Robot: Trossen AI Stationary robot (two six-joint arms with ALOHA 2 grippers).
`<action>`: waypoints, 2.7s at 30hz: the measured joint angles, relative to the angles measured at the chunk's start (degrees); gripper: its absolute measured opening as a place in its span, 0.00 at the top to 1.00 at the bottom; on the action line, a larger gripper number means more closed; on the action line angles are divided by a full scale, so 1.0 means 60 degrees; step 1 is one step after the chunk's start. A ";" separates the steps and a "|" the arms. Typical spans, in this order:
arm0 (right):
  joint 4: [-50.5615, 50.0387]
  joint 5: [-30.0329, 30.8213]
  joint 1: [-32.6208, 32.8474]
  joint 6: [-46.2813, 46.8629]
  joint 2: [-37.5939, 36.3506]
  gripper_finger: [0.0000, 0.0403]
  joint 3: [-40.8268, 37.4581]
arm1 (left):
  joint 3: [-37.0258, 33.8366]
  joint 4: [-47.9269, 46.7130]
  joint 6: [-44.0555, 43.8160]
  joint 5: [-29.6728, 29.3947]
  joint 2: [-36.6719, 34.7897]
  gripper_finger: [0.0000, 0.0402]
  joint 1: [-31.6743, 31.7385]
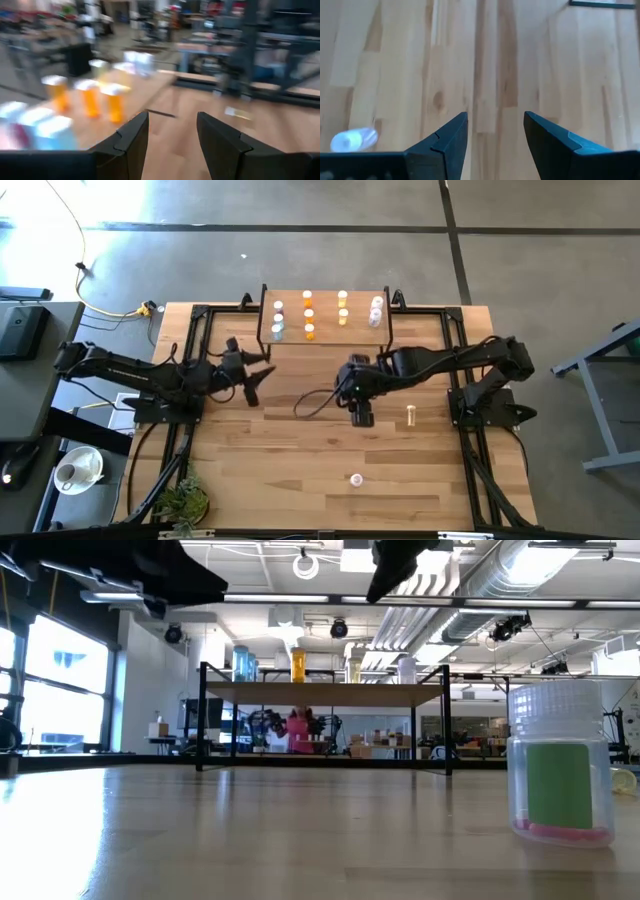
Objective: Pick and place medicine bottles onto shelf by color
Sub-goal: Put the white pill bottle on the shelf aligned with the other white pill bottle
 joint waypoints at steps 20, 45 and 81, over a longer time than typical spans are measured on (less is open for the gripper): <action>0.1394 -0.0827 0.2112 0.0887 0.0233 0.54 -0.2061 | 0.0000 -0.0201 -0.0637 0.0961 -0.0024 0.61 -0.1804; 0.3450 0.0488 0.4437 0.2655 0.1049 0.54 -0.2353 | 0.0000 -0.0415 -0.1983 0.0987 -0.0017 0.61 -0.1820; 0.3410 0.0436 0.4466 0.4199 0.2306 0.54 -0.2357 | 0.0000 -0.0557 -0.1961 0.0983 -0.0017 0.61 -0.1820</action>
